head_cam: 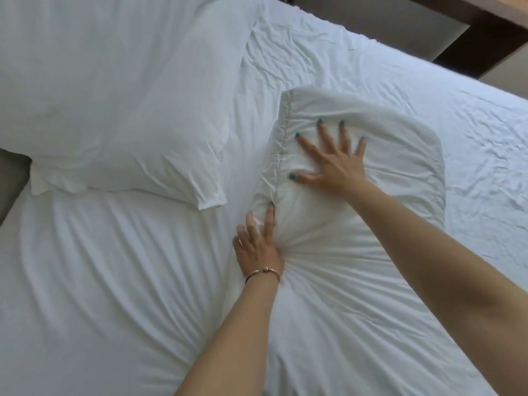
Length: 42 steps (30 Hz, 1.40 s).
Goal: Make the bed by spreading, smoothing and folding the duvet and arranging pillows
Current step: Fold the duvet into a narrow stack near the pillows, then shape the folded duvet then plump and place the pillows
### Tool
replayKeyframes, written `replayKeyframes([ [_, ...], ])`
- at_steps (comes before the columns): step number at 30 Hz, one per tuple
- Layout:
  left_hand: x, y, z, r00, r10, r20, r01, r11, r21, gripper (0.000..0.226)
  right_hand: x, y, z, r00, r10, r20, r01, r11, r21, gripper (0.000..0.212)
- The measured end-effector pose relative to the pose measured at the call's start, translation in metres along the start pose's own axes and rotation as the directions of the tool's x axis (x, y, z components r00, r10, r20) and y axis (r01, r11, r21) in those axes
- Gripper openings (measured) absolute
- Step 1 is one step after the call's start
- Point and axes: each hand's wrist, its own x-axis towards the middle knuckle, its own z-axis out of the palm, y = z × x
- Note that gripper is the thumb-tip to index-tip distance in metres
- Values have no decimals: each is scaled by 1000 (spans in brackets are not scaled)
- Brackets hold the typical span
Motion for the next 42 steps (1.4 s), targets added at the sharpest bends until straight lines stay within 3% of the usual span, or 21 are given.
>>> replayKeyframes([
  [1, 1, 5, 3, 1000, -12, 0, 12, 998, 66, 109, 15, -2, -3, 1000, 3, 0, -3, 1000, 12, 88],
  [2, 2, 14, 5, 994, -105, 36, 104, 994, 22, 104, 28, -4, -2, 1000, 9, 10, -9, 1000, 15, 88],
  [4, 9, 32, 1, 944, -329, 21, 324, 918, -228, 87, 46, -9, 12, 998, 25, 57, -26, 999, 18, 86],
  [5, 14, 38, 0, 936, -345, -66, 306, 893, -331, 76, 51, -10, 24, 997, 35, 71, -37, 999, 24, 84],
  [6, 18, 40, 1, 943, -249, -221, 159, 921, -355, 65, 56, -8, 36, 996, 45, 73, -48, 998, 34, 82],
  [7, 19, 38, 7, 949, -46, -312, -45, 959, -279, 54, 61, -7, 47, 996, 52, 70, -55, 997, 47, 80],
  [8, 20, 31, 16, 943, 154, -294, -206, 966, -155, 49, 66, -6, 55, 997, 55, 62, -59, 997, 59, 79],
  [9, 23, 21, 29, 933, 265, -243, -283, 958, -41, 53, 72, -6, 63, 998, 50, 47, -53, 996, 65, 78],
  [15, 46, -5, 76, 948, 255, -190, -232, 963, 135, 62, 103, -13, 106, 984, -23, -175, 40, 995, 94, 76],
  [20, 52, -7, 101, 931, 285, -226, -246, 951, 189, 60, 111, -2, 140, 876, -66, -478, 124, 988, 91, 67],
  [25, 56, -4, 112, 929, 293, -225, -256, 950, 181, 61, 114, 0, 145, 840, -64, -539, 121, 990, 71, 66],
  [34, 37, -1, 88, 955, 227, -190, -203, 969, 138, 68, 46, -9, 95, 944, 91, -318, -56, 992, 117, 66],
  [39, 20, 3, 51, 962, 254, -100, -233, 956, 181, 65, -87, 55, 86, 936, 336, -108, -329, 941, 76, 61],
  [42, 16, 34, 31, 977, 191, -91, -173, 969, 176, 61, -134, 86, 82, 942, 332, -42, -322, 933, 161, 64],
])
